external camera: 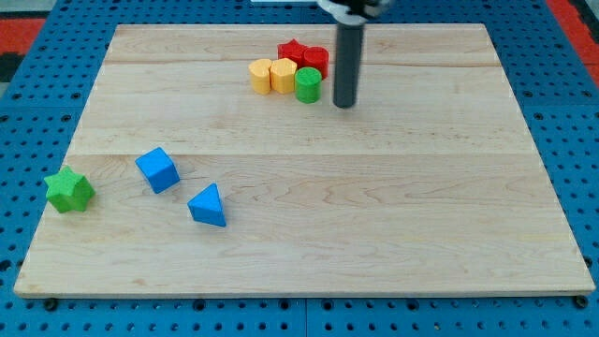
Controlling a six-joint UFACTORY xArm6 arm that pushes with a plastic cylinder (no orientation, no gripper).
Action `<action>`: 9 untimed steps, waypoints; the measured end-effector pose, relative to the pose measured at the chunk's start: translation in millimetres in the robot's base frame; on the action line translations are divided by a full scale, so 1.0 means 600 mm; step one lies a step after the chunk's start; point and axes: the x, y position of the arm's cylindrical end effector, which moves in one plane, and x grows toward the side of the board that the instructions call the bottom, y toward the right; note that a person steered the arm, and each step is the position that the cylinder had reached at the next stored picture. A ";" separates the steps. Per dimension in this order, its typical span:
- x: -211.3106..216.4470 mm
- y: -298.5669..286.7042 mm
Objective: Push the blue triangle parallel to the bottom left of the yellow heart
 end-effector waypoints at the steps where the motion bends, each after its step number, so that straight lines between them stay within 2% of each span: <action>1: 0.165 0.011; 2: 0.282 0.002; 3: 0.322 -0.073; 5: 0.282 -0.284; 6: 0.253 -0.338; 7: 0.227 -0.348; 8: 0.220 -0.272; 9: 0.173 -0.256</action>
